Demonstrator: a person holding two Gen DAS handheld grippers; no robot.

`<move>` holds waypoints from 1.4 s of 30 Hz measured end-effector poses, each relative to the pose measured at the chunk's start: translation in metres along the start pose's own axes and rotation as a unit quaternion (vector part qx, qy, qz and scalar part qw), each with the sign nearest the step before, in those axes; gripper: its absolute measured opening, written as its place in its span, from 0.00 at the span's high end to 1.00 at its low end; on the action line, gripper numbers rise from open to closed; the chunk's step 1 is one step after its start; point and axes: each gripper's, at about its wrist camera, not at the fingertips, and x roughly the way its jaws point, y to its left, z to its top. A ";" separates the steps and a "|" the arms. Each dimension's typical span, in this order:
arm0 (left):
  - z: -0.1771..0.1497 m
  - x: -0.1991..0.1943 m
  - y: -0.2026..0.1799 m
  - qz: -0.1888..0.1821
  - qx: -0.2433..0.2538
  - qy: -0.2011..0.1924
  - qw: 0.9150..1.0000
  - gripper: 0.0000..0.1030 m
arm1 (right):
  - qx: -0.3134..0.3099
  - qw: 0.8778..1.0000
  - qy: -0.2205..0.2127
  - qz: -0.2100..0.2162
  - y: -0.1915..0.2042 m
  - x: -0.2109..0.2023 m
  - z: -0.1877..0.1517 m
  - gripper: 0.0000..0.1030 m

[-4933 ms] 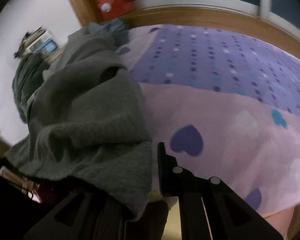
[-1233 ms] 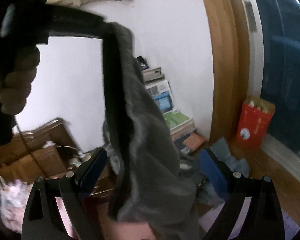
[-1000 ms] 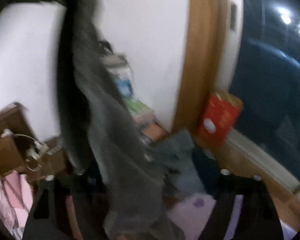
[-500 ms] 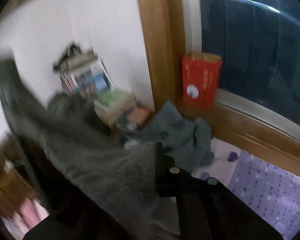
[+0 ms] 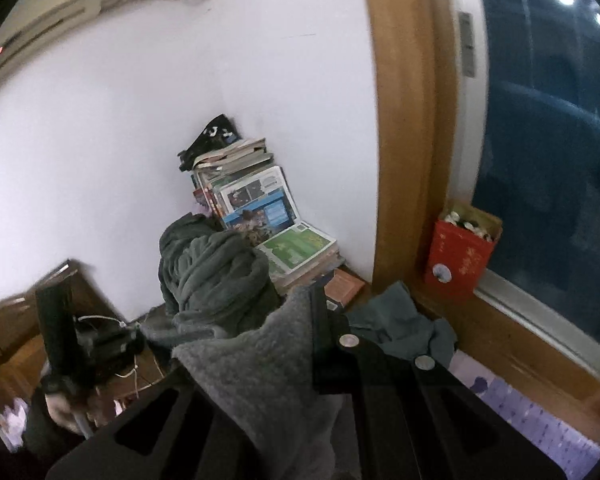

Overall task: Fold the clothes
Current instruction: 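Lift the hoodie up again with both tools, stretching it between them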

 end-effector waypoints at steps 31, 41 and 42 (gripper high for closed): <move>-0.058 0.040 0.081 -0.050 -0.166 0.058 0.983 0.97 | 0.050 0.999 0.004 0.009 0.007 0.034 0.001 0.99; 0.159 -0.098 0.043 0.046 -0.082 -0.160 0.983 0.97 | 0.040 0.999 0.005 0.002 -0.043 0.022 0.066 0.99; 0.184 -0.116 0.020 0.064 -0.054 -0.174 0.981 0.96 | 0.037 0.999 0.003 -0.005 -0.046 0.019 0.083 0.99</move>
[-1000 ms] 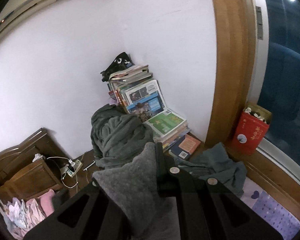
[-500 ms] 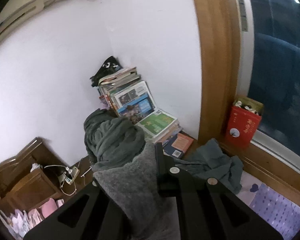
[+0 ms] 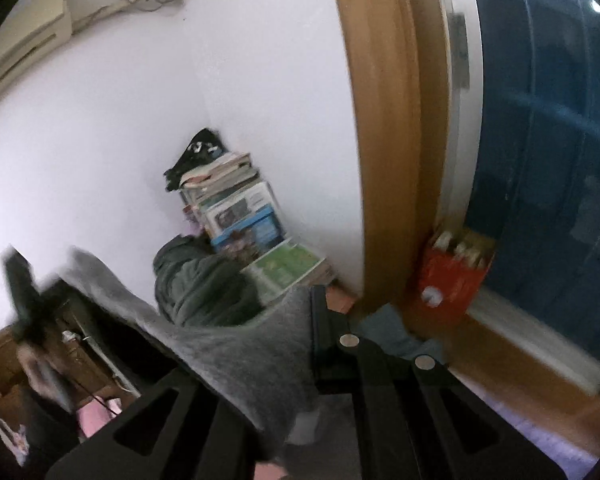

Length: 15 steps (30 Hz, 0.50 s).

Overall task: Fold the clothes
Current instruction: 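Lift the hoodie up again with both tools, stretching it between them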

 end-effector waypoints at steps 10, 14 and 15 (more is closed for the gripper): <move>0.166 -0.153 -0.172 0.058 0.162 -0.178 0.969 0.94 | -0.016 0.965 -0.257 -0.044 0.044 -0.184 0.178 0.95; 0.163 -0.182 -0.218 0.081 0.209 -0.204 0.953 0.94 | -0.004 0.960 -0.275 -0.050 0.040 -0.214 0.211 0.95; 0.160 -0.186 -0.224 0.088 0.220 -0.209 0.949 0.93 | 0.006 0.960 -0.279 -0.040 0.034 -0.216 0.218 0.95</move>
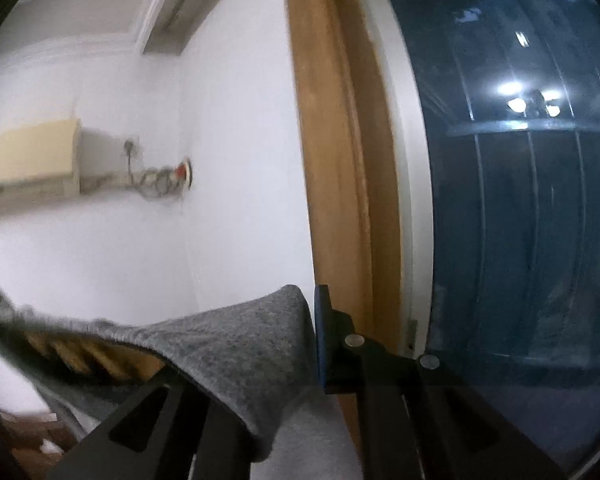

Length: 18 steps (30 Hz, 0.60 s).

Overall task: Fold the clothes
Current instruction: 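Lift the hoodie up again with both tools, stretching it between them, then carry the stretched hoodie with both tools over the polka-dot bed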

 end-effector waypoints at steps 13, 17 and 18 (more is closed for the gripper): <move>-0.039 -0.114 -0.119 0.073 0.015 -0.003 0.997 0.92 | 0.001 0.988 -0.011 0.155 -0.078 -0.003 -0.003 0.95; -0.074 -0.167 -0.185 0.093 0.006 -0.012 0.996 0.95 | -0.031 0.980 -0.010 0.196 -0.120 -0.031 -0.020 0.95; -0.086 -0.181 -0.206 0.093 0.010 -0.012 0.996 0.95 | -0.036 0.978 -0.008 0.203 -0.133 -0.039 -0.025 0.95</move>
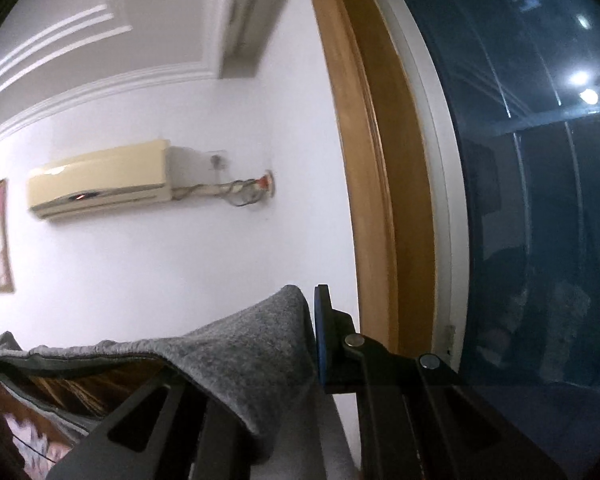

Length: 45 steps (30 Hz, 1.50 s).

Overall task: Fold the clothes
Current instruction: 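Carry the stretched hoodie with both tools over the polka-dot bed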

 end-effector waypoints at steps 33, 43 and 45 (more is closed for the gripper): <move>-0.374 -0.348 -0.437 -0.310 0.077 0.314 0.894 0.96 | 0.115 0.939 0.309 -0.094 -0.332 -0.450 -0.400 0.95; -0.501 -0.387 -0.537 -0.271 0.080 0.395 0.874 0.96 | 0.091 0.907 0.406 -0.070 -0.414 -0.500 -0.553 0.95; -0.525 -0.391 -0.547 -0.278 0.064 0.419 0.862 0.96 | 0.074 0.903 0.419 -0.059 -0.424 -0.507 -0.581 0.95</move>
